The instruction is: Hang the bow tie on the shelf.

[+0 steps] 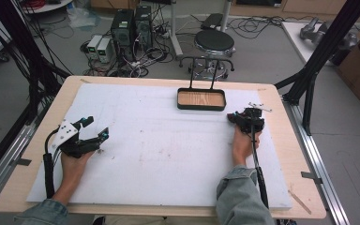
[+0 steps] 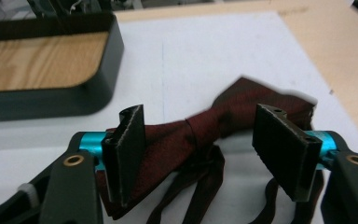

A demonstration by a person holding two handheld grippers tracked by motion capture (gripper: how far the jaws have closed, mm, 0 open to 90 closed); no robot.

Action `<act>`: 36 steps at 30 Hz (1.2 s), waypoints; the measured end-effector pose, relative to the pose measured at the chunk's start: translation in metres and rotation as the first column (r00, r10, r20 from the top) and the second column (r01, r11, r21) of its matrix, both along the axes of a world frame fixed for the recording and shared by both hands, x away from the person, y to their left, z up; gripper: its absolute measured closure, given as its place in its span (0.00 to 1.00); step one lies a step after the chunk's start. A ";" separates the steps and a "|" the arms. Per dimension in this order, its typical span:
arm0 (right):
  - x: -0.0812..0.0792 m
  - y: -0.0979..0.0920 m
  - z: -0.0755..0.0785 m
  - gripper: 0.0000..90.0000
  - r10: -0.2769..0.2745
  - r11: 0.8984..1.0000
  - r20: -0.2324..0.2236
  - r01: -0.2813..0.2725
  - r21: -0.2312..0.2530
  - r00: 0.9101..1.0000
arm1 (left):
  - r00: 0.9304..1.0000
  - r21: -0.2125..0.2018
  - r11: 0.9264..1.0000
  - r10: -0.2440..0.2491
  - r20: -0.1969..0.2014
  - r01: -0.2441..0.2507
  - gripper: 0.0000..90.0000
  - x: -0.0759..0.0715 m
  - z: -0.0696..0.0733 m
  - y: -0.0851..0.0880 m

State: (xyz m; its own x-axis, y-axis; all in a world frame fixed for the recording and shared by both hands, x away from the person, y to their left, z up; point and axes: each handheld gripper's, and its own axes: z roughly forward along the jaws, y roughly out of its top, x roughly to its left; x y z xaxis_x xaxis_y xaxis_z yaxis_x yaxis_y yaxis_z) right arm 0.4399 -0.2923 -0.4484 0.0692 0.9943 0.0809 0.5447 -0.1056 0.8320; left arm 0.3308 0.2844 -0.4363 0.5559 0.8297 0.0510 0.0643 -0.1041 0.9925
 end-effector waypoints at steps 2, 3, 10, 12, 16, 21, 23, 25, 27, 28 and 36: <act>0.000 0.000 0.000 0.43 -0.001 1.000 0.002 0.001 0.001 1.000 | 1.000 0.000 1.000 -0.001 0.000 0.001 0.26 0.000 0.000 0.000; 0.001 -0.002 -0.001 0.48 0.000 1.000 -0.012 0.000 0.021 1.000 | 1.000 0.000 1.000 0.000 0.000 0.000 0.26 0.000 0.000 0.000; 0.002 -0.003 -0.002 0.65 0.014 0.999 -0.030 -0.013 0.045 0.999 | 1.000 0.003 1.000 -0.002 0.001 0.002 0.26 0.000 0.000 -0.001; 0.002 -0.004 -0.002 0.68 0.018 0.999 -0.029 -0.017 0.044 0.999 | 1.000 0.003 1.000 -0.002 0.000 0.002 0.25 0.000 0.000 -0.001; 0.003 -0.006 -0.003 0.84 0.034 0.997 -0.039 -0.031 0.069 0.999 | 1.000 0.003 1.000 -0.002 0.000 0.002 0.26 0.000 0.000 -0.001; 0.002 -0.006 -0.002 0.91 0.030 0.996 -0.036 -0.027 0.080 0.999 | 1.000 0.003 1.000 -0.002 -0.001 0.002 0.26 0.000 0.000 0.000; 0.001 -0.006 -0.001 0.92 0.028 0.997 -0.029 -0.026 0.079 0.999 | 1.000 0.002 1.000 -0.003 -0.001 0.003 0.25 0.000 0.000 0.000; 0.000 -0.006 0.000 0.92 0.029 0.997 -0.026 -0.027 0.077 0.999 | 1.000 0.002 1.000 -0.003 0.000 0.003 0.26 0.000 0.000 0.000; -0.002 -0.003 0.005 0.92 0.035 0.997 0.001 -0.035 0.063 0.999 | 1.000 0.000 1.000 -0.002 -0.001 0.002 0.26 0.000 0.000 0.000; -0.005 -0.001 0.011 0.92 0.044 0.998 0.036 -0.046 0.050 0.998 | 1.000 0.001 1.000 -0.002 -0.001 0.002 0.26 0.000 0.000 0.000; -0.016 0.001 0.032 0.92 0.059 0.997 0.131 -0.065 0.044 0.990 | 1.000 0.004 1.000 -0.003 -0.001 0.003 0.26 0.000 0.000 -0.001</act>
State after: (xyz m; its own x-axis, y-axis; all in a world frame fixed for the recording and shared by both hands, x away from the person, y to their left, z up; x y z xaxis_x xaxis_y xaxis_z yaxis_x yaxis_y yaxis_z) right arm 0.4237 -0.2913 -0.4167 -0.0068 0.9910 0.1335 0.4393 -0.1170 0.8907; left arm 0.3306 0.2838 -0.4363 0.5585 0.8278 0.0534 0.0654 -0.1082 0.9920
